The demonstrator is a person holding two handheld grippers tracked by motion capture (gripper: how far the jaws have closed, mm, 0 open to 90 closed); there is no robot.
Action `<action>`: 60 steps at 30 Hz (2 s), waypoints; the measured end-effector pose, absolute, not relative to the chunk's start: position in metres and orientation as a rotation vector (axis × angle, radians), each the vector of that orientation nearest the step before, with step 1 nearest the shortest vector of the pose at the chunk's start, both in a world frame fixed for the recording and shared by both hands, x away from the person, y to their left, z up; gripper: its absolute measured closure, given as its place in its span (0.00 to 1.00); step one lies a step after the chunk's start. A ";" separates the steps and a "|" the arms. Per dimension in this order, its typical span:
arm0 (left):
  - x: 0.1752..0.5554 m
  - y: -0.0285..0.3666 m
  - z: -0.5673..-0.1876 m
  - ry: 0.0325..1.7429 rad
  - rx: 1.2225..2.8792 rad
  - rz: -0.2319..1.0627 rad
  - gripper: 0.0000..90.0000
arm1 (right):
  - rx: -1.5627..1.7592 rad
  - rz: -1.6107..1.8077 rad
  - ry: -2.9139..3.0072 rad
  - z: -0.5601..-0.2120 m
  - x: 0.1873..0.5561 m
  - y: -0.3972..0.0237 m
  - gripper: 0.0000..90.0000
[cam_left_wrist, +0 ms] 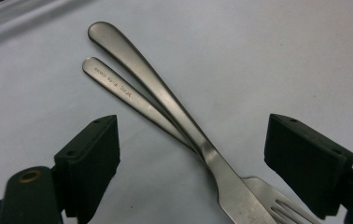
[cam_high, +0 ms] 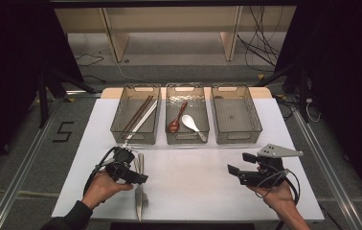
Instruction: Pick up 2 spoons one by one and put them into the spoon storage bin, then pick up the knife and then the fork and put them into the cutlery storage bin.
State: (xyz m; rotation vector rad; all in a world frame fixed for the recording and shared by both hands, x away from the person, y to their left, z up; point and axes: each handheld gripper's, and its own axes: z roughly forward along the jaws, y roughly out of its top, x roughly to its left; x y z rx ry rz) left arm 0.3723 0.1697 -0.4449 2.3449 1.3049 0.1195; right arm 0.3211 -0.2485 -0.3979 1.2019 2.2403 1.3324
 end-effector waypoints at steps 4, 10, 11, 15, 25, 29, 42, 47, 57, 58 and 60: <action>0.375 0.167 -0.447 1.323 2.365 0.113 0.21 | 1.213 1.331 2.241 -0.399 0.321 -0.250 0.30; 0.379 0.163 -0.454 1.327 2.415 0.102 0.22 | 1.213 1.338 2.243 -0.399 0.319 -0.251 0.30; 0.380 0.163 -0.455 1.326 2.422 0.101 0.23 | 1.210 1.338 2.245 -0.399 0.319 -0.250 0.30; 0.382 0.163 -0.458 1.328 2.444 0.089 0.25 | 1.209 1.340 2.246 -0.399 0.319 -0.249 0.30; 0.386 0.163 -0.461 1.336 2.449 0.066 0.30 | 1.205 1.339 2.254 -0.399 0.320 -0.249 0.30; 0.389 0.164 -0.461 1.330 2.449 0.060 0.35 | 1.195 1.339 2.258 -0.398 0.320 -0.246 0.30; 0.391 0.162 -0.464 1.325 2.481 0.032 0.49 | 1.184 1.332 2.268 -0.398 0.320 -0.243 0.31; 0.389 0.162 -0.461 1.300 2.501 0.006 0.57 | 1.182 1.331 2.267 -0.398 0.320 -0.243 0.31; 0.388 0.168 -0.460 1.280 2.499 -0.087 0.80 | 1.178 1.332 2.265 -0.398 0.319 -0.243 0.31; 0.388 0.168 -0.460 1.280 2.498 -0.089 0.83 | 1.177 1.332 2.265 -0.398 0.319 -0.243 0.31; 0.388 0.169 -0.460 1.273 2.498 -0.088 0.86 | 1.174 1.333 2.263 -0.398 0.319 -0.243 0.32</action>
